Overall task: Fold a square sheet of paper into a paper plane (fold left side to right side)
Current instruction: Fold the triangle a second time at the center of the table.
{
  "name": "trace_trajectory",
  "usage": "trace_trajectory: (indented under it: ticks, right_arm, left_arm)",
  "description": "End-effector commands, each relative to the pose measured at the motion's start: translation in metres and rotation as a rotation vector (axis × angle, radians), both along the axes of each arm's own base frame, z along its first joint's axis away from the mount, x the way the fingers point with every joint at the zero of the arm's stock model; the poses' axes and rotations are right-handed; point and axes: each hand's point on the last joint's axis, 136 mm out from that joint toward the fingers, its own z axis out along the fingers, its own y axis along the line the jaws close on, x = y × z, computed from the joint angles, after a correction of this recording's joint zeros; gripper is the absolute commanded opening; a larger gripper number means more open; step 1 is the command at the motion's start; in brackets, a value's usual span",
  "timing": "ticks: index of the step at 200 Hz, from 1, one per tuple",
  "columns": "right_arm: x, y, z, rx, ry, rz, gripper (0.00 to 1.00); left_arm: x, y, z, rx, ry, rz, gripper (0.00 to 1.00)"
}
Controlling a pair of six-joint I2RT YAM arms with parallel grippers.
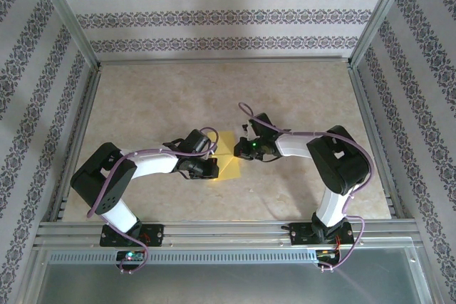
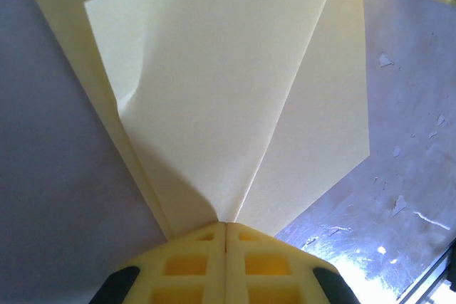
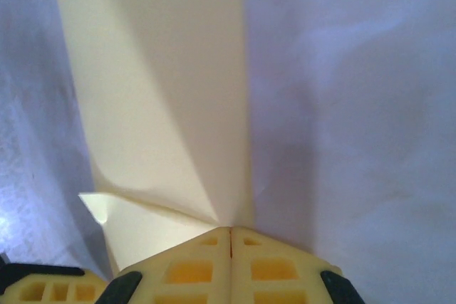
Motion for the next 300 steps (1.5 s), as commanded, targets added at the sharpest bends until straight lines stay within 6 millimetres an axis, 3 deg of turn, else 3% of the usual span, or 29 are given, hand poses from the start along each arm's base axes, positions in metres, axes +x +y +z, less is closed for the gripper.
trace_trajectory:
  ticks: [1, 33, 58, 81, 109, 140, 164, 195, 233, 264, 300]
  right_arm:
    - [0.018, -0.029, -0.014, -0.099, -0.014, -0.049, 0.0]
    - [0.032, -0.04, 0.0, -0.092, -0.037, -0.075, 0.0]
    - [0.03, -0.038, 0.021, -0.068, -0.065, -0.071, 0.0]
    - [0.017, -0.024, 0.036, -0.025, -0.077, -0.045, 0.0]
    - [-0.008, 0.008, 0.042, 0.049, -0.063, 0.002, 0.0]
    - [-0.028, 0.04, 0.036, 0.087, -0.031, 0.054, 0.0]
    - [-0.032, 0.051, 0.025, 0.079, -0.013, 0.074, 0.0]
    - [-0.032, 0.049, 0.006, 0.041, 0.013, 0.072, 0.0]
    - [-0.034, 0.034, -0.014, -0.025, 0.045, 0.053, 0.0]
    - [-0.039, 0.026, -0.02, -0.051, 0.059, 0.054, 0.0]
    - [-0.044, 0.032, -0.019, -0.023, 0.076, 0.071, 0.0]
  left_arm:
    - [-0.022, 0.016, -0.022, 0.09, 0.078, -0.026, 0.0]
    - [-0.02, 0.014, -0.019, 0.081, 0.071, -0.026, 0.0]
    - [-0.018, 0.013, -0.017, 0.076, 0.064, -0.026, 0.0]
    - [-0.017, 0.012, -0.015, 0.073, 0.058, -0.027, 0.0]
    - [-0.016, 0.012, -0.014, 0.071, 0.053, -0.026, 0.0]
    - [-0.016, 0.011, -0.013, 0.066, 0.05, -0.027, 0.0]
    - [-0.015, 0.01, -0.012, 0.065, 0.049, -0.029, 0.0]
    - [-0.013, 0.009, -0.009, 0.061, 0.041, -0.028, 0.0]
    - [-0.008, 0.003, 0.001, 0.031, 0.026, -0.033, 0.0]
    - [0.0, -0.01, 0.023, -0.038, -0.007, -0.035, 0.0]
    - [0.008, -0.028, 0.042, -0.131, -0.019, -0.039, 0.0]
